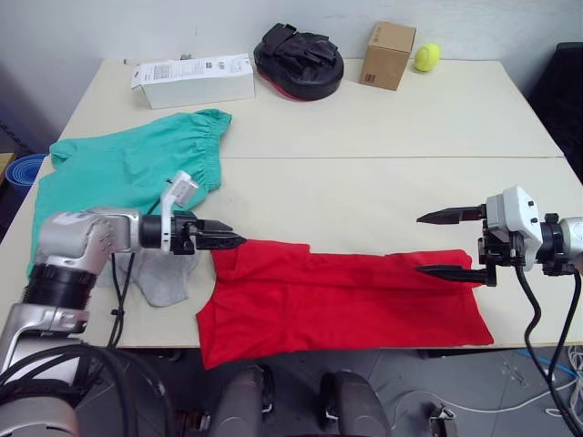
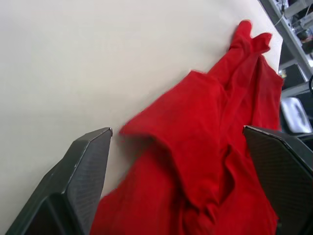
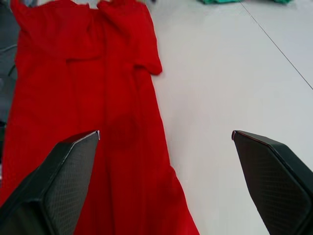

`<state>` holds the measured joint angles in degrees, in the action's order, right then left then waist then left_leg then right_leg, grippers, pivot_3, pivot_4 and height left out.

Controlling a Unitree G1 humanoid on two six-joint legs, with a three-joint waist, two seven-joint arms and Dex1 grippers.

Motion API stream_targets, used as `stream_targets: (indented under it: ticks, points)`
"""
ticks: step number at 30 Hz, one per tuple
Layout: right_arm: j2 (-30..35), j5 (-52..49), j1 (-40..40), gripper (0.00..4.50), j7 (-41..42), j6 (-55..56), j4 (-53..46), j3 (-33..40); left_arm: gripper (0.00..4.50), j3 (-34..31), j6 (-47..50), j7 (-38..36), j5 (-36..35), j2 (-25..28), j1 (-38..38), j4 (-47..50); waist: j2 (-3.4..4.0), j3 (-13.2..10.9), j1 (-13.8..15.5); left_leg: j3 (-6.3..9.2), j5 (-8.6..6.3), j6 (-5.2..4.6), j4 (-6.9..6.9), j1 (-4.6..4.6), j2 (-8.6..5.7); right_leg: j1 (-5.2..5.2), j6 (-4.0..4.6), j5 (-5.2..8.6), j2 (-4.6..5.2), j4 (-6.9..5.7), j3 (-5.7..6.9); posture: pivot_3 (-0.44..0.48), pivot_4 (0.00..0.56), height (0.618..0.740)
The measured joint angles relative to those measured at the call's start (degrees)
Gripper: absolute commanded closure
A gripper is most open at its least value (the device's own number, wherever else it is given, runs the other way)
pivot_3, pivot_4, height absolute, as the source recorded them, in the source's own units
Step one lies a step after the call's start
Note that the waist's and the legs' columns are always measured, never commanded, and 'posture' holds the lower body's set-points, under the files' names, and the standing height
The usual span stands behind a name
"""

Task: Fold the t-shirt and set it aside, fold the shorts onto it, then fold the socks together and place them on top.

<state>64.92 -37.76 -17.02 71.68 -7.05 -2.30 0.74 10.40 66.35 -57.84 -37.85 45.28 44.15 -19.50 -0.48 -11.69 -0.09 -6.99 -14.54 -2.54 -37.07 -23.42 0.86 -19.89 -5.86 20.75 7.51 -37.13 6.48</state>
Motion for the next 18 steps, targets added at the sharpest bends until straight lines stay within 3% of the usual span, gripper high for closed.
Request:
stream_targets:
  ticks: [5, 9, 18]
  points:
    - [-1.4, 0.6, 0.0, 0.08, -0.2, -2.9, -2.1, 2.3, 0.01, 2.7, 8.2, -1.1, 2.0, -0.8, 5.8, -6.0, -0.21, -0.1, 0.0, 0.02, 0.00, 0.00, -0.02, 0.03, 0.00, 0.04, 0.00, 0.00, 0.04, 0.00, -0.03, 0.000, 0.150, 0.740]
    - [-2.6, 1.3, 1.1, 0.08, -0.1, -3.8, -2.9, 4.2, 0.01, 0.3, 12.3, -0.3, 2.5, -4.4, 9.7, -13.9, -0.26, -0.1, 0.3, 0.08, 0.00, 0.00, -0.07, -0.01, 0.00, 0.05, 0.00, 0.00, 0.04, -0.01, 0.03, 0.000, 0.150, 0.740]
    - [-5.0, 3.1, 1.6, 0.08, -0.1, -5.4, -4.4, 4.7, 0.01, -1.7, 13.0, 0.3, 4.7, -10.1, 13.9, -21.5, -0.32, -0.1, 0.2, 0.08, 0.00, 0.00, -0.08, -0.01, -0.01, 0.06, 0.00, 0.00, 0.06, 0.00, 0.03, 0.000, 0.150, 0.740]
